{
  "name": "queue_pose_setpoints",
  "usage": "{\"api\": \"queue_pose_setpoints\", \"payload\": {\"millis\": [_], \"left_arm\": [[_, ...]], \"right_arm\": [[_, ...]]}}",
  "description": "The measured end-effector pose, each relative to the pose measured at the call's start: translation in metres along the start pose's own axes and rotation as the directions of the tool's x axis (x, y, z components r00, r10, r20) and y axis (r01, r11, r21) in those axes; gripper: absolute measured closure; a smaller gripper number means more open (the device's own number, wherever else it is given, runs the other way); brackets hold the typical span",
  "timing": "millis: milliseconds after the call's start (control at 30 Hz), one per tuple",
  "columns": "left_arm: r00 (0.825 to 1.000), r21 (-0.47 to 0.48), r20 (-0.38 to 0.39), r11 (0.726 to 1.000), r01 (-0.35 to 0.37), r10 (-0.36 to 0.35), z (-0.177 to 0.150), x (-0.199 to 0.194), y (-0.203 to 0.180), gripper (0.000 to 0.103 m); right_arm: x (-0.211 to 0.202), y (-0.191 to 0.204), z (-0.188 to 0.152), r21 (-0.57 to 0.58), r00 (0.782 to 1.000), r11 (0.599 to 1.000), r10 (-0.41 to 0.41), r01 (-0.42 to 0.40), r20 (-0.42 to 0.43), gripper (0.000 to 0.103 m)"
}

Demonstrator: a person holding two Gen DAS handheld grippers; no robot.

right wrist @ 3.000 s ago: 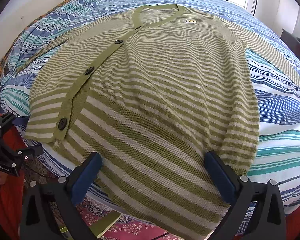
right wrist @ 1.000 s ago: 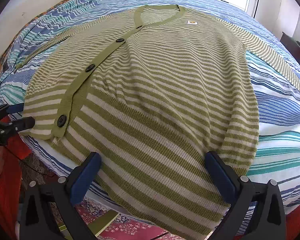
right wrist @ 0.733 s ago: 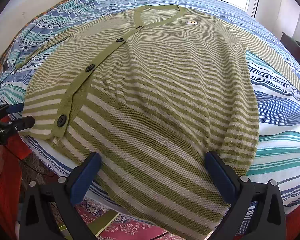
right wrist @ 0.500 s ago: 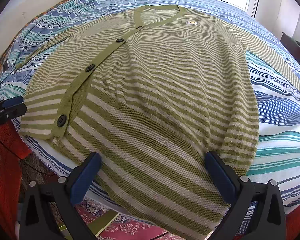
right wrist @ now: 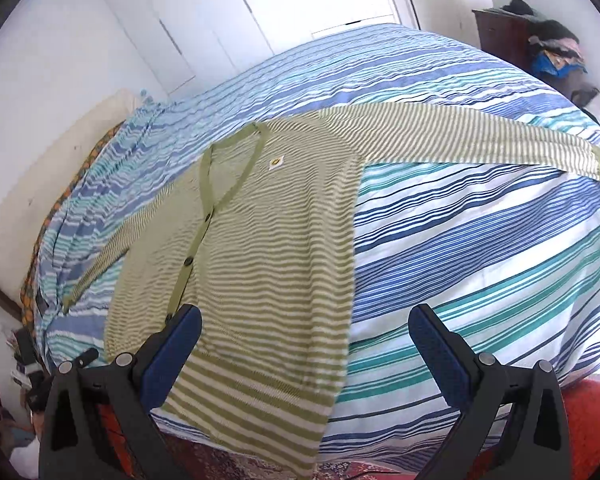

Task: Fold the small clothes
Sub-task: 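Move the right gripper to a sleeve cuff and close on it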

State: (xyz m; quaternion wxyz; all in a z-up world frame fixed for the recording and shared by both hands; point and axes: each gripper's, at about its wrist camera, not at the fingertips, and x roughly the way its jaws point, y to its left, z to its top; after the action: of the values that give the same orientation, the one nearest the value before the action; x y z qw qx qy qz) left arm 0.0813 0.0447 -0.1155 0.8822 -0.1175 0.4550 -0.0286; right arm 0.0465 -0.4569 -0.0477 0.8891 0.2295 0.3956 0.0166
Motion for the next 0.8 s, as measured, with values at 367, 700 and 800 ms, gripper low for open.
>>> {"api": "queue_pose_setpoints", "payload": {"millis": [367, 700, 800], "left_arm": [[0.993, -0.11, -0.048, 0.987, -0.114, 0.109, -0.001, 0.011, 0.021, 0.002], [0.977, -0.021, -0.085, 0.98, -0.199, 0.196, -0.002, 0.022, 0.005, 0.002], [0.975, -0.024, -0.091, 0.979, -0.205, 0.202, -0.002, 0.024, 0.006, 0.002]], "right_arm": [[-0.096, -0.323, 0.071, 0.761, 0.925, 0.596, -0.077, -0.257, 0.373, 0.002], [-0.052, -0.382, 0.088, 0.844, 0.948, 0.512, -0.16, -0.16, 0.276, 0.019], [-0.05, -0.392, 0.094, 0.842, 0.95, 0.526, -0.188, -0.117, 0.249, 0.024]]}}
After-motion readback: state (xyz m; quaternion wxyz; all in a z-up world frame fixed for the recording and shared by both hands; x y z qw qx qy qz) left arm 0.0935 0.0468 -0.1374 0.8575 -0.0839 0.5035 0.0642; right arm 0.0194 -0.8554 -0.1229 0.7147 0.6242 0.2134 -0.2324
